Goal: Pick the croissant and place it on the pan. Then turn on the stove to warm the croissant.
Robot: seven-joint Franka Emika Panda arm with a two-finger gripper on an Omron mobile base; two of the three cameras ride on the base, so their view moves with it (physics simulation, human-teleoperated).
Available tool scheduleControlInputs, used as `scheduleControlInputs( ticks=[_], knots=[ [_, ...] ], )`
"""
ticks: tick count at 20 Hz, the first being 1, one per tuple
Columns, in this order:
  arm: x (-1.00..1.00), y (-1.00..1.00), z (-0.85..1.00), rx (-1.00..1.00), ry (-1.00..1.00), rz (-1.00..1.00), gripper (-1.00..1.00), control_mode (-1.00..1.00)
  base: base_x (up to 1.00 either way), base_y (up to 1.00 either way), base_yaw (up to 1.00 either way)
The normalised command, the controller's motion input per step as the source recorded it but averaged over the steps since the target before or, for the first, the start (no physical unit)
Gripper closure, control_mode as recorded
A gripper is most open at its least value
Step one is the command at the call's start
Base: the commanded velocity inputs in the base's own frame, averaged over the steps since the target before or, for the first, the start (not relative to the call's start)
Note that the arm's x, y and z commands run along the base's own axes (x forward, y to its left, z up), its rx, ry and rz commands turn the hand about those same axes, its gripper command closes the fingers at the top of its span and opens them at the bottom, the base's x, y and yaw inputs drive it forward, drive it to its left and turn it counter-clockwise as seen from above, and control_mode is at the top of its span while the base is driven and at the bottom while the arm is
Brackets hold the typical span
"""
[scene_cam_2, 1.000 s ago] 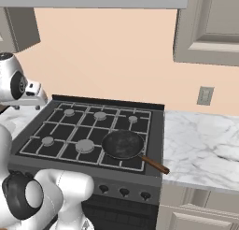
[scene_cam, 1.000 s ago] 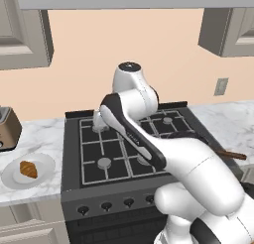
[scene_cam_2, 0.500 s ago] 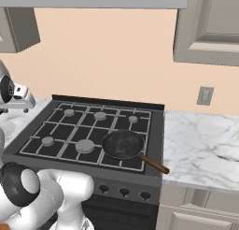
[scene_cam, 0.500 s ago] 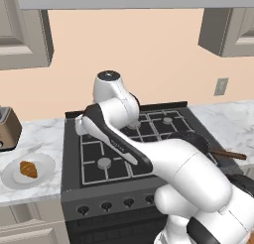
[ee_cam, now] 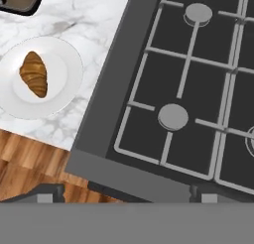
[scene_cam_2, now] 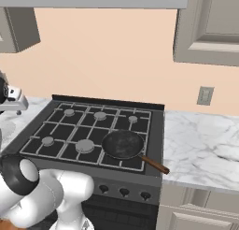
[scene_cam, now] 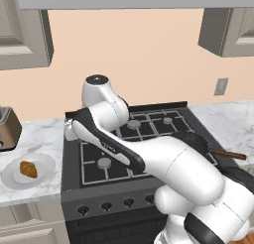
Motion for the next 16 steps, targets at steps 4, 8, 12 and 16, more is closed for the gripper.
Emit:
scheduleControlInputs(
  ticks=[4, 8, 12, 16],
  knots=[
    [0.0, 0.26, -0.01, 0.0, 0.09, 0.07, -1.0, -1.0, 0.0, 0.0, 0.0],
    [0.0, 0.28, -0.07, 0.0, 0.08, 0.07, -1.0, -1.0, 0.0, 0.0, 0.0],
    [0.0, 0.32, -0.09, 0.0, 0.06, 0.07, -1.0, -1.0, 0.0, 0.0, 0.0],
    [0.0, 0.3, -0.16, 0.0, 0.01, 0.06, -1.0, -1.0, 0.0, 0.0, 0.0]
  ],
)
